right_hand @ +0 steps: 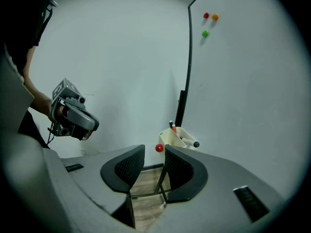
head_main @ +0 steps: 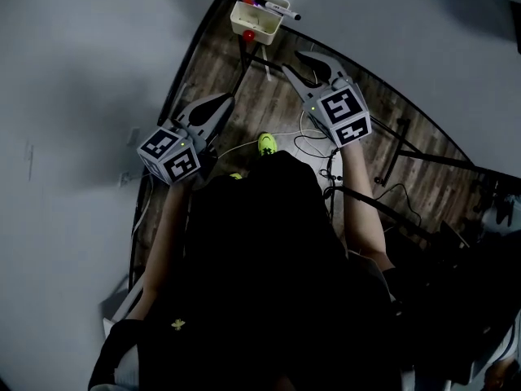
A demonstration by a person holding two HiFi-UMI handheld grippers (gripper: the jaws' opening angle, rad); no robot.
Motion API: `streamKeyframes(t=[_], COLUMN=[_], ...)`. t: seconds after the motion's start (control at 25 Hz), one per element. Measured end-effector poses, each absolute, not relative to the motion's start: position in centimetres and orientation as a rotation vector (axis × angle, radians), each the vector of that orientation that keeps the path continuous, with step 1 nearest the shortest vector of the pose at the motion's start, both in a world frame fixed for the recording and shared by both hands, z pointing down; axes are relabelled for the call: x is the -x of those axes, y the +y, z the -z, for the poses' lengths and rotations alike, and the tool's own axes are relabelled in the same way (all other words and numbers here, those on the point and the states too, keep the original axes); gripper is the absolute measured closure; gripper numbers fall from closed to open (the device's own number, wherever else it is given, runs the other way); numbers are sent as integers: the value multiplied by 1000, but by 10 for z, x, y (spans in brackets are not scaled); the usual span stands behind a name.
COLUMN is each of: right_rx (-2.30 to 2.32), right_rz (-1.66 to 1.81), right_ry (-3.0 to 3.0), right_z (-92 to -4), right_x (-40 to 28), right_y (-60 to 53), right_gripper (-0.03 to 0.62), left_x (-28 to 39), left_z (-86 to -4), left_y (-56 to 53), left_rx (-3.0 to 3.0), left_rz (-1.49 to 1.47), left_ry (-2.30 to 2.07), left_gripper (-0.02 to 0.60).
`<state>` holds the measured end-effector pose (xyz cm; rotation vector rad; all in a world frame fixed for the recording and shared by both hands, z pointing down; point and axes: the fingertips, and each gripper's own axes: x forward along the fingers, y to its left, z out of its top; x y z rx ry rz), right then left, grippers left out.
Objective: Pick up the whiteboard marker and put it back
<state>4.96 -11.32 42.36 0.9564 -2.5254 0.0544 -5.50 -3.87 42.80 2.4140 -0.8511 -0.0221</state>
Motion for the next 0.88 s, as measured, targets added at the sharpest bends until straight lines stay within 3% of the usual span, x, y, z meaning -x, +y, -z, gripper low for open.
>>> streamKeyframes(t=[0.68,0.8,0.88], right_rx=[-1001,-997,-978], right_rz=[-93,-137,-168], right_ry=[-2484,-2484,-2481], right_z=[-423,-432,-439], right_x=[-14,0,10], right_y=[-2,29,50], right_gripper=[494,589,589], left_x=[86,99,107], left_z=[-418,-421,-425], left_y=[57,83,98], left_rx=[-2481,-2480,-2476], left_rz=[68,76,78], left_ry=[-750,-754,-756], left_gripper=[561,561,561])
